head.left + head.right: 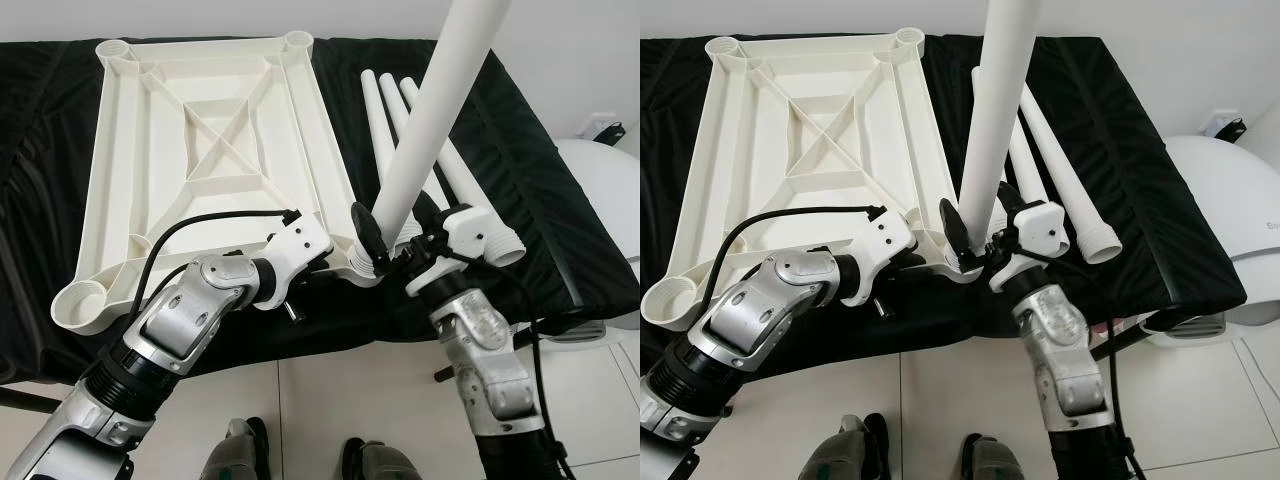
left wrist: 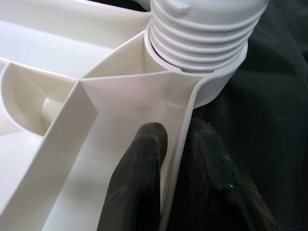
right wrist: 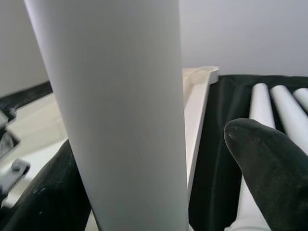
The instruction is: Building children table
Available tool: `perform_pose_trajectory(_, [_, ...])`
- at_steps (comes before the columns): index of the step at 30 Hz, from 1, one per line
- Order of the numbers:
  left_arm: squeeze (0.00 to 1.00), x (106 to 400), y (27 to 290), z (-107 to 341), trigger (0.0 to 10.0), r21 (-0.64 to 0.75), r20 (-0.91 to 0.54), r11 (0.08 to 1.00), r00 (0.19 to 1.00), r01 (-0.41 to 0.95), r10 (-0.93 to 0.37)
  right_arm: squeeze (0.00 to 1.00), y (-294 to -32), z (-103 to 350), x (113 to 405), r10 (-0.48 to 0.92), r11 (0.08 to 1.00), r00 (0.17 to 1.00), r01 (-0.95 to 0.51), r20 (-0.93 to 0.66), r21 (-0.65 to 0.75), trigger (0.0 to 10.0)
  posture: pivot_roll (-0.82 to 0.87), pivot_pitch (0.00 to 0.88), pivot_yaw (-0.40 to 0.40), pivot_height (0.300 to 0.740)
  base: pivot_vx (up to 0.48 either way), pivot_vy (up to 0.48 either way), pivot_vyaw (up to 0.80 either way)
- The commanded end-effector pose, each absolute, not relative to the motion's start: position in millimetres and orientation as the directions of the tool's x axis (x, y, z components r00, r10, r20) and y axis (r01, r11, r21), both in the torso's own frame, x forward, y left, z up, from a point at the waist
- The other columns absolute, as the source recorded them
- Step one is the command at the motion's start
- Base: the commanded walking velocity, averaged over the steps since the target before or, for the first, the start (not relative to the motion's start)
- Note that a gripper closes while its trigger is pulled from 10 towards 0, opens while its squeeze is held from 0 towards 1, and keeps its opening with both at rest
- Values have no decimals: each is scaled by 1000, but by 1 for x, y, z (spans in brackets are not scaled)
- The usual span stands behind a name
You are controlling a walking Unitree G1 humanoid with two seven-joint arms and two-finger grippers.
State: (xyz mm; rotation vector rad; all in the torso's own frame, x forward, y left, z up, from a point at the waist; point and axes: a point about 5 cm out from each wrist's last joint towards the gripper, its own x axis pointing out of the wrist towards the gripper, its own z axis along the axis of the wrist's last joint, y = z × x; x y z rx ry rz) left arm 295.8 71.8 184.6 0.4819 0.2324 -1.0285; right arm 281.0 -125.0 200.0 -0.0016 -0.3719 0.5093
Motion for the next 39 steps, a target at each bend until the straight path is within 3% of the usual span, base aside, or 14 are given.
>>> perform_pose_trajectory(1, [0,298,81,187,10000,286,-411,443,526,850,-744,0,-157,176,286,414,909,882,-414,224,-52,10000,-30,215,-1,740,0,0,0])
perform_pose_trajectory(5, [0,298,81,187,10000,286,-411,445,528,849,-743,0,-158,175,288,472,880,858,-471,202,-57,10000,-29,215,-1,740,0,0,0])
perform_pose_trajectory(8, [0,299,82,188,10000,285,-411,448,531,847,-742,0,-160,177,290,602,798,781,-593,163,-108,10000,-29,218,0,740,0,0,0])
perform_pose_trajectory(17, [0,299,82,188,10000,284,-411,450,532,847,-740,0,-168,191,298,738,675,662,-720,134,-163,10000,-29,220,0,740,0,0,0])
perform_pose_trajectory(34, [0,298,83,188,10000,283,-413,453,534,845,-738,0,-161,205,312,830,556,541,-789,133,-260,10000,-23,218,0,740,0,0,0])
perform_pose_trajectory(35, [0,298,83,188,10000,283,-413,453,534,845,-738,0,-159,205,312,837,545,531,-794,130,-268,6235,-20,217,-2,740,0,0,0])
perform_pose_trajectory(37, [0,298,83,188,10000,283,-413,453,534,845,-738,0,-159,205,312,837,545,531,-794,130,-268,6235,-20,217,-2,740,0,0,0])
perform_pose_trajectory(38, [0,298,83,188,10000,283,-413,454,534,845,-738,0,-158,204,313,843,536,522,-801,128,-267,4000,-19,217,-1,740,0,0,0])
perform_pose_trajectory(39, [0,298,83,188,10000,282,-413,454,534,845,-738,0,-156,202,313,851,524,510,-809,124,-266,3412,-17,217,-2,740,0,0,0])
